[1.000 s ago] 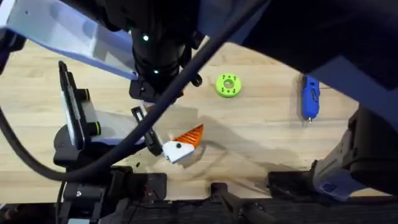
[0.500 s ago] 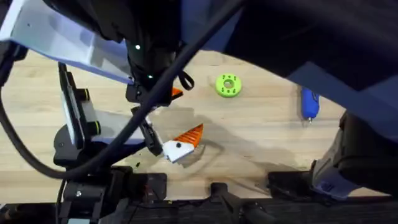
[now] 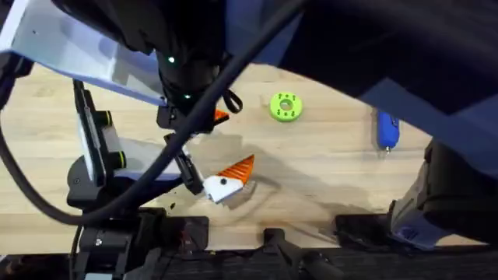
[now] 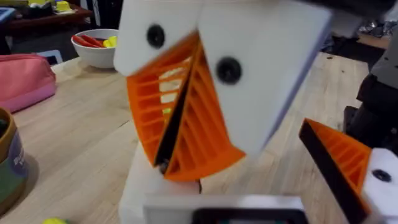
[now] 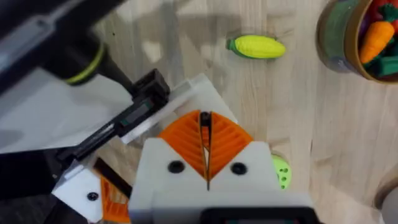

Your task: Pick up the gripper from the table and insert it into the empty holder that is missing its gripper. Then pick up a screw, insert it into the mounting hole, and use the screwdriver to tighten it. Finally, clean up the table by picking up the vegetable and placing it into the bucket.

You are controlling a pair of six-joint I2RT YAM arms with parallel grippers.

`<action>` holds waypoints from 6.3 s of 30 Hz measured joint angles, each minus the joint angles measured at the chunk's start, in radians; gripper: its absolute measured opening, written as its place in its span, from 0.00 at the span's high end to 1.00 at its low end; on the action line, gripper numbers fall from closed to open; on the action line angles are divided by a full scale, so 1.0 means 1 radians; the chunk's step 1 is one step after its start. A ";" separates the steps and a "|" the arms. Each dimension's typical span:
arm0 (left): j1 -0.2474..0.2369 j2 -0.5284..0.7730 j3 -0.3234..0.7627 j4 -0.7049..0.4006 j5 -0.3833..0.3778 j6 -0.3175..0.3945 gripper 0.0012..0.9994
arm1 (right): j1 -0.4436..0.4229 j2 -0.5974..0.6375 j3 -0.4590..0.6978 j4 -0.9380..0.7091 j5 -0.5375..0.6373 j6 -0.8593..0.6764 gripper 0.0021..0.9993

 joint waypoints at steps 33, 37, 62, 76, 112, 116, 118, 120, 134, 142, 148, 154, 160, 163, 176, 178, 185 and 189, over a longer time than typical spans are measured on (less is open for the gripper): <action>0.000 -0.001 0.000 0.000 0.002 0.004 0.01 | -0.112 -0.307 -0.276 0.211 -0.005 0.341 0.05; 0.000 0.000 0.000 0.000 0.002 0.004 0.01 | -0.215 -0.453 -0.470 0.265 0.005 0.440 0.05; 0.000 0.000 0.000 0.000 0.002 0.004 0.01 | -0.624 -1.056 -1.055 0.336 0.164 0.729 0.05; 0.000 0.000 0.000 0.000 0.002 0.004 0.29 | -0.650 -0.997 -1.064 0.327 0.164 0.734 0.05; 0.000 0.000 0.000 0.000 0.002 0.011 0.99 | -1.236 -0.700 -1.064 0.411 0.051 0.633 0.01; 0.000 0.000 0.000 0.000 0.002 0.011 0.99 | -1.276 -0.639 -1.064 0.456 0.051 0.611 0.01; 0.000 0.000 0.000 0.000 0.002 0.011 0.99 | -1.303 -0.611 -1.064 0.472 0.051 0.584 0.01; 0.000 -0.001 0.000 0.000 0.002 0.011 0.99 | -1.326 -0.583 -1.064 0.485 0.051 0.544 0.03; 0.000 0.000 0.000 0.000 0.002 0.011 0.99 | -1.392 -0.438 -1.065 0.562 0.050 0.428 0.04; 0.000 -0.001 0.000 0.000 0.002 0.011 0.99 | -1.392 -0.361 -1.065 0.586 0.050 0.416 0.04; 0.000 -0.001 0.000 0.000 0.002 0.011 0.99 | -1.392 -0.325 -1.065 0.612 0.048 0.412 0.04; 0.000 0.000 0.000 0.000 0.002 0.011 0.99 | -1.392 -0.286 -1.064 0.622 0.043 0.399 0.05; 0.000 -0.001 0.000 0.000 0.002 0.011 0.99 | -1.387 -0.285 -1.064 0.626 0.021 0.389 0.41; 0.000 0.000 0.000 0.000 0.002 0.011 0.99 | -1.388 -0.283 -1.064 0.635 0.030 0.384 0.78; 0.000 0.000 0.000 0.000 0.002 0.011 0.99 | -1.372 -0.279 -1.023 0.530 0.041 0.385 0.98; 0.000 0.000 0.000 0.000 0.002 0.011 0.99 | -1.352 -0.294 -0.993 0.512 0.041 0.385 0.98; 0.000 0.000 0.000 0.000 0.002 0.011 0.99 | -1.257 -0.469 -0.906 0.508 0.040 0.426 0.98; 0.000 0.000 0.000 0.000 0.002 0.011 0.99 | -1.201 -0.566 -0.877 0.564 0.039 0.472 0.98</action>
